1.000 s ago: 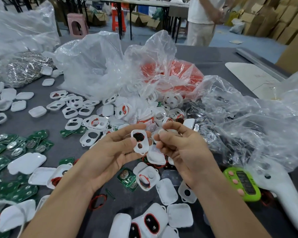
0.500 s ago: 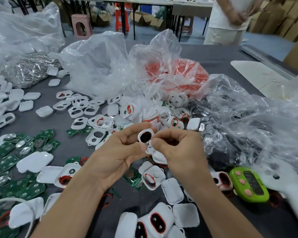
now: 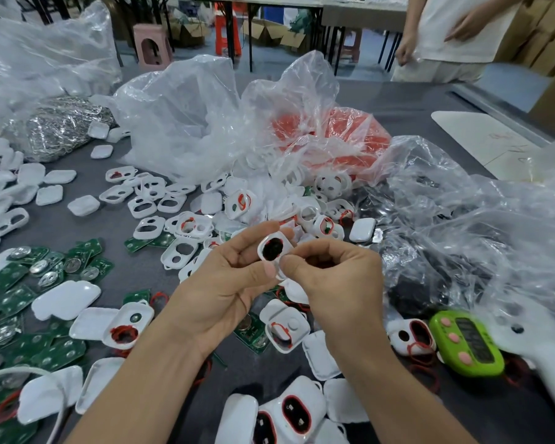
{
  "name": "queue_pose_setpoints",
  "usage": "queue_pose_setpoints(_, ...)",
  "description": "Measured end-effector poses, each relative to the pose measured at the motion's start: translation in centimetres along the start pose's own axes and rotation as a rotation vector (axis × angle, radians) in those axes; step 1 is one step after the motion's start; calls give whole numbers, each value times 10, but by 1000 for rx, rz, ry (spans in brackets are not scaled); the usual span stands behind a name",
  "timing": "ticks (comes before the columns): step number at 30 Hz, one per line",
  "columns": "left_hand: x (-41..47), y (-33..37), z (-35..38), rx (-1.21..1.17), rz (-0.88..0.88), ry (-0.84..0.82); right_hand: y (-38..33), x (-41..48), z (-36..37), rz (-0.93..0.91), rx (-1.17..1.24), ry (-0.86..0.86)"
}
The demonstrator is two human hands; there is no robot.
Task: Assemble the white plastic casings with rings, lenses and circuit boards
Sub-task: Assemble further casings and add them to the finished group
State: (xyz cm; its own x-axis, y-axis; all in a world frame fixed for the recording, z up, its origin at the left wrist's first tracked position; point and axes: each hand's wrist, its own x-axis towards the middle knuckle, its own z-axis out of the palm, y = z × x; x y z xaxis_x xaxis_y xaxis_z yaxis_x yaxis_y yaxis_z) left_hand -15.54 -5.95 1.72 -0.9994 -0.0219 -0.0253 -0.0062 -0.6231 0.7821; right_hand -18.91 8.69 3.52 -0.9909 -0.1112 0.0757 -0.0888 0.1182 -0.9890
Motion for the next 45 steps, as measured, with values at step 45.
queue_pose_setpoints(45, -2, 16, -13, -48, 0, 134, 0, 33, -45, -56, -433, -73)
